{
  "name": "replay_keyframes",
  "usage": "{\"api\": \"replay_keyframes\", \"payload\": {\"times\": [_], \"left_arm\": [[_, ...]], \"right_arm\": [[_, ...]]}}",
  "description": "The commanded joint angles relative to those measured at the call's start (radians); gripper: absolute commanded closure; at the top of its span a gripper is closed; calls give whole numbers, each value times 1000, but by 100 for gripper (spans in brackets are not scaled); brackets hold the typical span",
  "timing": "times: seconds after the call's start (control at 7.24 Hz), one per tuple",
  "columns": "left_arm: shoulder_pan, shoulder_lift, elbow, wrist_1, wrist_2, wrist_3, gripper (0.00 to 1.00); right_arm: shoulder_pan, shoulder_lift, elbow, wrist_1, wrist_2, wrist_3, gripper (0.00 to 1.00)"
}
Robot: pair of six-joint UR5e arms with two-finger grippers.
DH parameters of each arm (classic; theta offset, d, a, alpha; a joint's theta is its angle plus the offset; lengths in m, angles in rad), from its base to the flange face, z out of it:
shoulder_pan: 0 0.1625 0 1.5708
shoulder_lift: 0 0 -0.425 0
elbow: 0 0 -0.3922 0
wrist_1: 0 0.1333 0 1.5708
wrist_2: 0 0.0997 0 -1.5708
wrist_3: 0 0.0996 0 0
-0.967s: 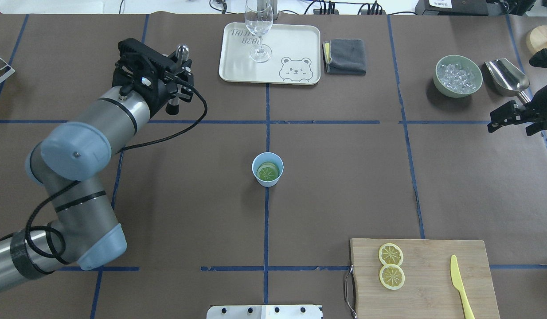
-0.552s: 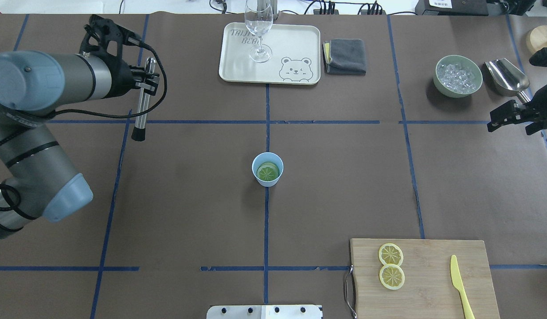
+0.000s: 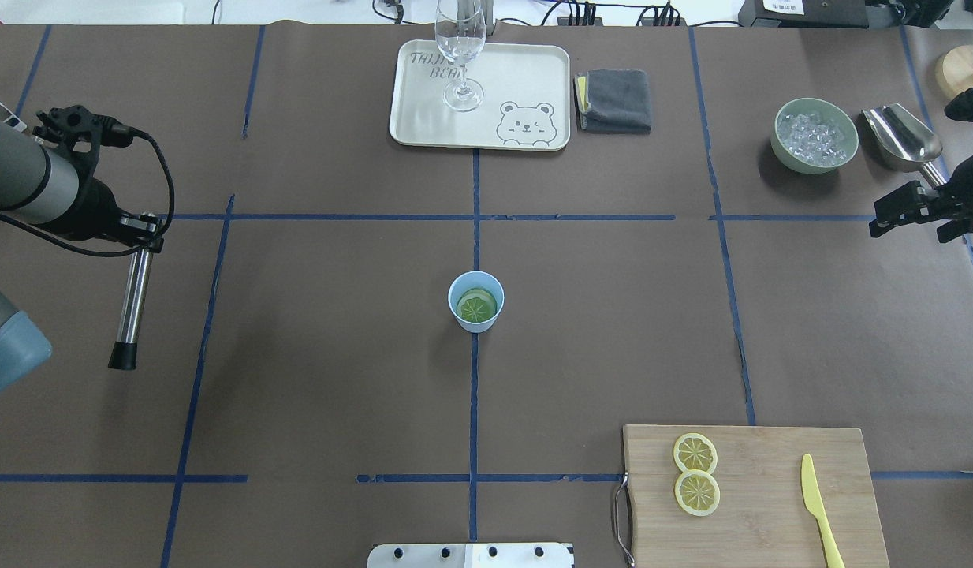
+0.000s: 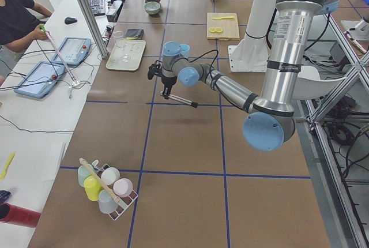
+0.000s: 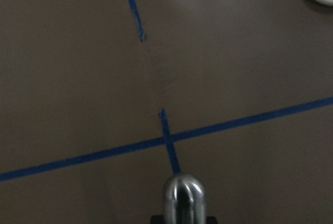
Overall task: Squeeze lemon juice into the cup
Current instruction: 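Lower the muddler upright back onto its spot on the table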
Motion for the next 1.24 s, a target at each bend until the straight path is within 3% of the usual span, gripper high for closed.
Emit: {"api": "replay_keyframes", "payload": {"times": [0.0, 1.1], "left_arm": [[4, 1, 81, 90, -37, -4, 100], [9, 0, 184, 84, -39, 2, 100]], "right_arm": [[-1, -1, -3, 0, 0, 0, 0], [-1, -1, -3, 0, 0, 0, 0]]}}
